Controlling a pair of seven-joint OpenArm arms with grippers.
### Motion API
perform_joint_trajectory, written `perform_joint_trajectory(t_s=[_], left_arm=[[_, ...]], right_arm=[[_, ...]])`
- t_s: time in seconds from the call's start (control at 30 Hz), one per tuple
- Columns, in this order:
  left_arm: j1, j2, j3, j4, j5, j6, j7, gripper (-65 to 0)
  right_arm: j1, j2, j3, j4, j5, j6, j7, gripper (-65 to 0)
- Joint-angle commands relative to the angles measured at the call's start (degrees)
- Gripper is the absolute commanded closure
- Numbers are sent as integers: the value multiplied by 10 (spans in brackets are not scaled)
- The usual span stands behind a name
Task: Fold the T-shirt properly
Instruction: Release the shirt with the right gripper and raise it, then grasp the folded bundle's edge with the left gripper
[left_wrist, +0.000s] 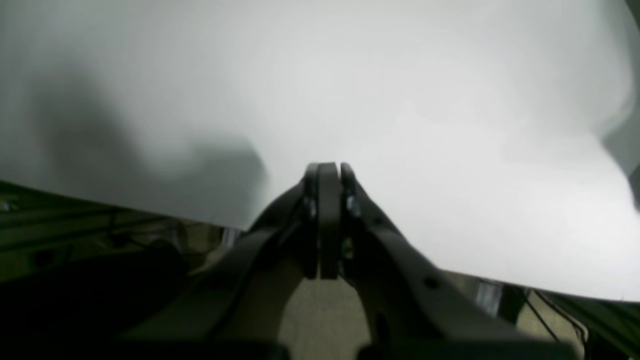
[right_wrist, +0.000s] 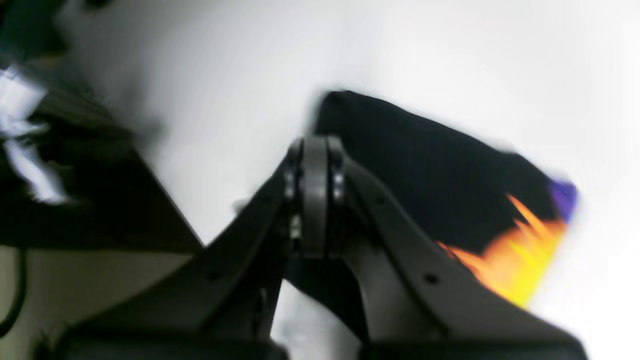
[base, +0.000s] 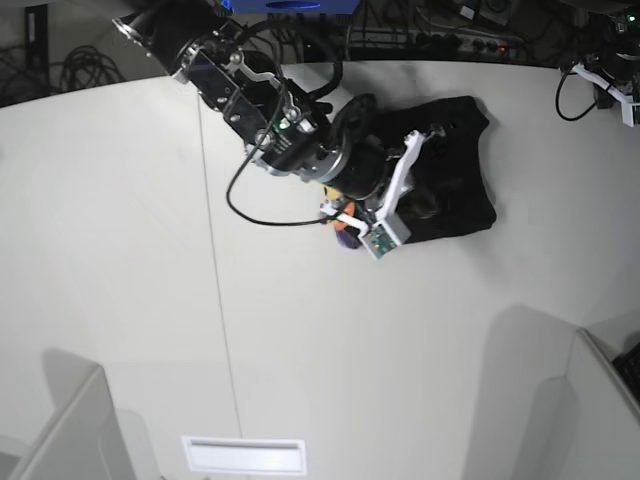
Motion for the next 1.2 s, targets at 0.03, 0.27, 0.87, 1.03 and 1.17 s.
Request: perform_joint_trajectory(t_s=[0.03,0.27,0.87,1.03,1.17], left_arm=[[0,0,-4,24,-46,-3,25,0],[-18,1,-3,26,-238,-3,108,0],[-120,41,105,-26,-259,-3,170,-525],[-151,46,115,-109,-257,-3,170,-525],[-167,44,137,-147,-256,-3,170,-525]], right_arm=[[-23,1,51,11,-2,1,14,0],[-105,2,179,23,-2,2,14,0],[-171,38,227,40,-1,3,14,0],[-173,39,226,40,-1,3,12,0],[-173,43,227,40,-1,3,12,0]])
